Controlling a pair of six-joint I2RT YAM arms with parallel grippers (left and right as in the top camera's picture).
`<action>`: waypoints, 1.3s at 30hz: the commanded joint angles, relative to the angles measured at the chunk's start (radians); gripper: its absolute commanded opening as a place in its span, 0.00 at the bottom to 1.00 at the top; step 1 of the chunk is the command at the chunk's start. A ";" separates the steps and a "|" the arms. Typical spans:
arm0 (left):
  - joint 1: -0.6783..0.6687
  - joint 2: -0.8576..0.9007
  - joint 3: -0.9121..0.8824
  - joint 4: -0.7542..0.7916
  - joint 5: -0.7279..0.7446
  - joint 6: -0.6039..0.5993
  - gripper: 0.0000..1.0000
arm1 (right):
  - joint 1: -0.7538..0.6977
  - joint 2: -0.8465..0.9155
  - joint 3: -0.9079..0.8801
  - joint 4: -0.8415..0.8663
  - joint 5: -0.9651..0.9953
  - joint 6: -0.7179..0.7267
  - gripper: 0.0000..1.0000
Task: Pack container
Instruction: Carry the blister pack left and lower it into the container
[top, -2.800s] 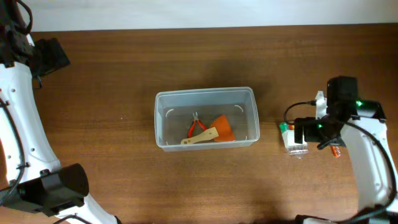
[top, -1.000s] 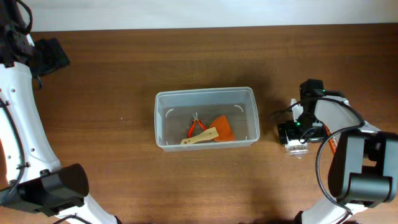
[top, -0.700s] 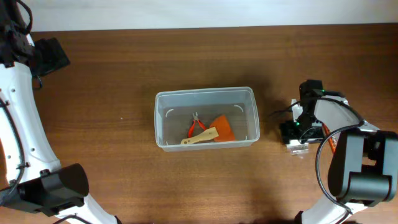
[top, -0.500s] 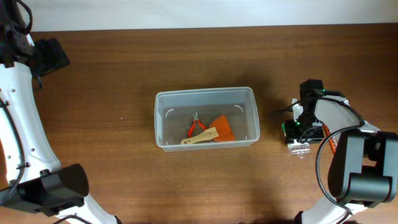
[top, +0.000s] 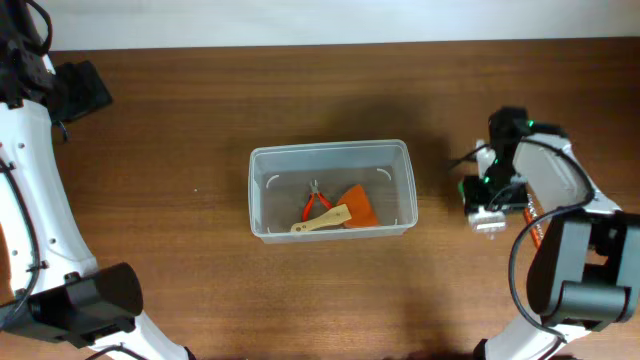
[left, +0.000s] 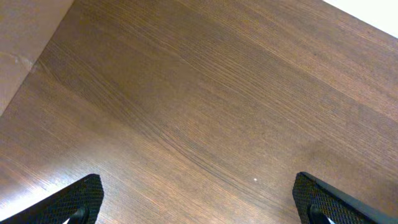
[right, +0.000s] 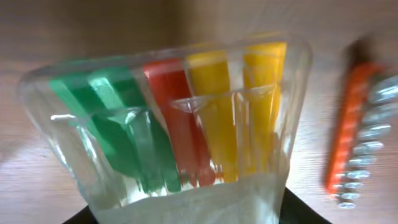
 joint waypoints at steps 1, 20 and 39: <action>0.002 -0.006 -0.003 0.000 0.000 -0.013 0.99 | 0.001 -0.001 0.155 -0.073 0.016 0.008 0.22; 0.002 -0.006 -0.003 0.000 0.000 -0.013 0.99 | 0.332 -0.023 0.625 -0.412 -0.240 -0.289 0.22; 0.002 -0.006 -0.003 0.000 0.000 -0.013 0.99 | 0.636 -0.016 0.387 -0.270 -0.240 -0.377 0.30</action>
